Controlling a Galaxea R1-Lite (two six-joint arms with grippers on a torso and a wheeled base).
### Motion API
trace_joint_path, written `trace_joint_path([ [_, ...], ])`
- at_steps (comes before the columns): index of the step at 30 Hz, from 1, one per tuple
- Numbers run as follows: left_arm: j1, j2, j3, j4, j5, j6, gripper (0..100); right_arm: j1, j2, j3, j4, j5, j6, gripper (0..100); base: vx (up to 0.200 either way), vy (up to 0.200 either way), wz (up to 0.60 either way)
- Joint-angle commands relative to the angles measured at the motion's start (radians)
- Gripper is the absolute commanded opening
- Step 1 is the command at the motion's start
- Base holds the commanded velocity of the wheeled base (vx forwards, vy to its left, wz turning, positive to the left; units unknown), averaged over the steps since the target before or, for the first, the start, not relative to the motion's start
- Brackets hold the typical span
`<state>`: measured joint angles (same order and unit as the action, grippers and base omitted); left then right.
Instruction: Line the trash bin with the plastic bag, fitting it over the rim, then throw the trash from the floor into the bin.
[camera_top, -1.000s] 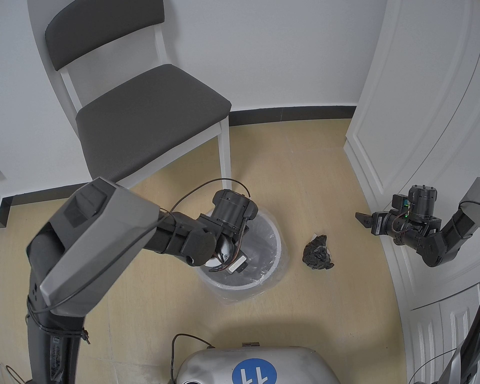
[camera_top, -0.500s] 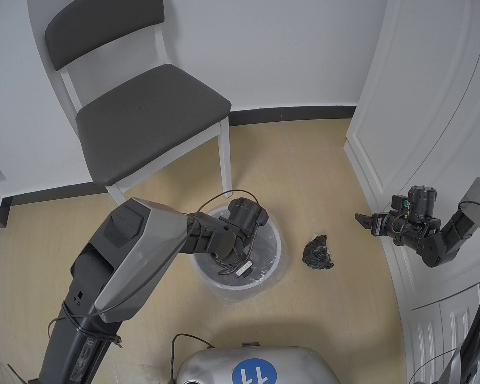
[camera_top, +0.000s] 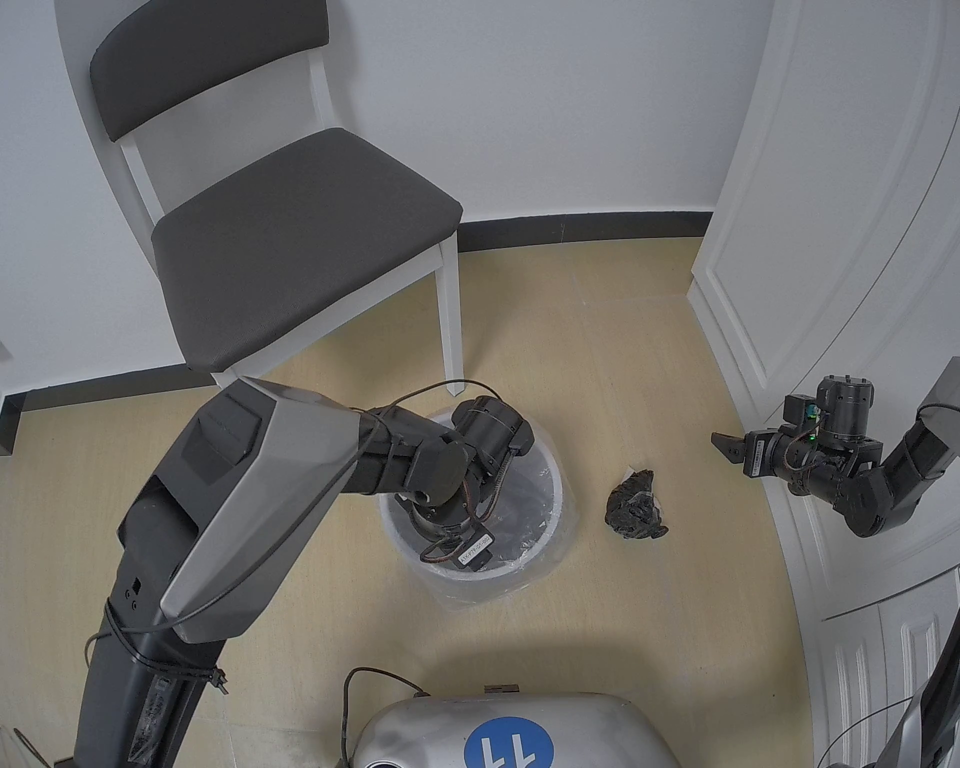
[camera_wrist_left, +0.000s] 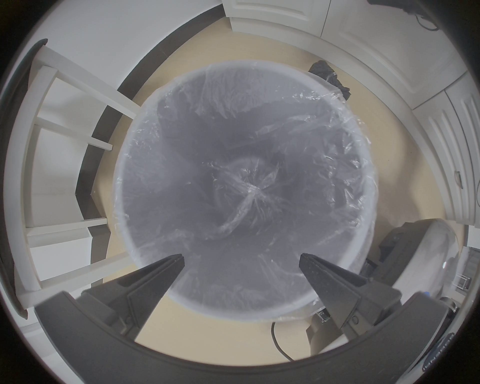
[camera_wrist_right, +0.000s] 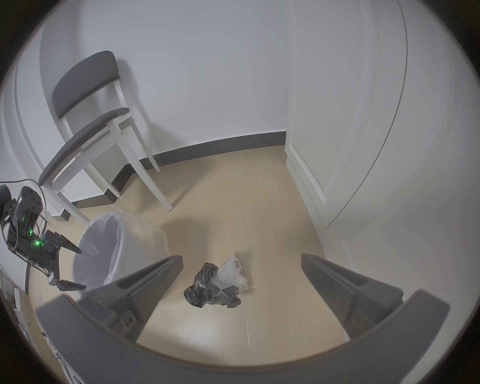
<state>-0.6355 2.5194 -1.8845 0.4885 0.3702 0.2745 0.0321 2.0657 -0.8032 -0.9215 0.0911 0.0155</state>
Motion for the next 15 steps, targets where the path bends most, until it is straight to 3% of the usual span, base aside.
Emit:
trace_joint_path([
  [1, -0.013, -0.071, 0.067, -0.002, -0.002, -0.006, 100, 0.000, 0.002, 0.002, -0.002, 0.001, -0.003, 100, 0.000, 0.000, 0.00],
  [6, -0.029, -0.114, 0.134, -0.004, -0.071, -0.008, 100, 0.000, 0.001, 0.004, -0.002, 0.001, -0.003, 100, 0.000, 0.000, 0.00],
  [15, -0.036, -0.103, 0.142, -0.008, -0.068, -0.008, 100, 0.000, 0.001, 0.007, -0.002, 0.001, -0.003, 100, 0.000, 0.000, 0.00],
])
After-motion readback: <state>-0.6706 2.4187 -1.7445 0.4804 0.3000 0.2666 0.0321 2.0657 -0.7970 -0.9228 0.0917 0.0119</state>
